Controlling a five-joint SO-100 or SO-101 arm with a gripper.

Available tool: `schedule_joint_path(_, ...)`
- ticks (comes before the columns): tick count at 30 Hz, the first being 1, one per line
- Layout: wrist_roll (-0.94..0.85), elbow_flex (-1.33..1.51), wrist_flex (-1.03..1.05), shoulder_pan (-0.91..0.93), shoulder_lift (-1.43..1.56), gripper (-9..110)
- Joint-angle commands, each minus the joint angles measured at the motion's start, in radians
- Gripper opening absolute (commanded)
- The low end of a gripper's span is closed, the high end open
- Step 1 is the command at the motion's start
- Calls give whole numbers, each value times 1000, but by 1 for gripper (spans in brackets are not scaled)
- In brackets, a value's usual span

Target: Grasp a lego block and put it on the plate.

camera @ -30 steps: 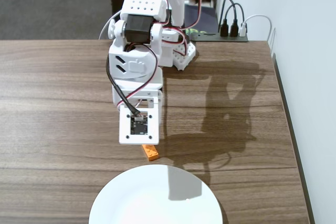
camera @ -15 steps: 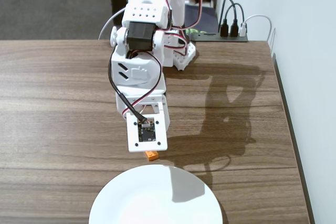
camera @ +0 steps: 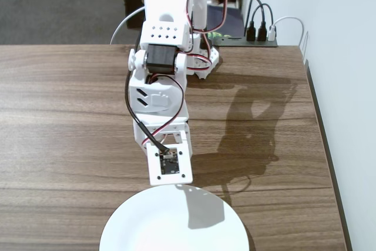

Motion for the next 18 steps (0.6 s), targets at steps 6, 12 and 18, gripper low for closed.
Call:
schedule_joint_path(6, 2, 11, -38, -11, -12, 20)
schedule_joint_path(12, 3, 17, -43, 2, -25, 19)
schedule_joint_path(18, 3, 20, -61, 8, -40, 8)
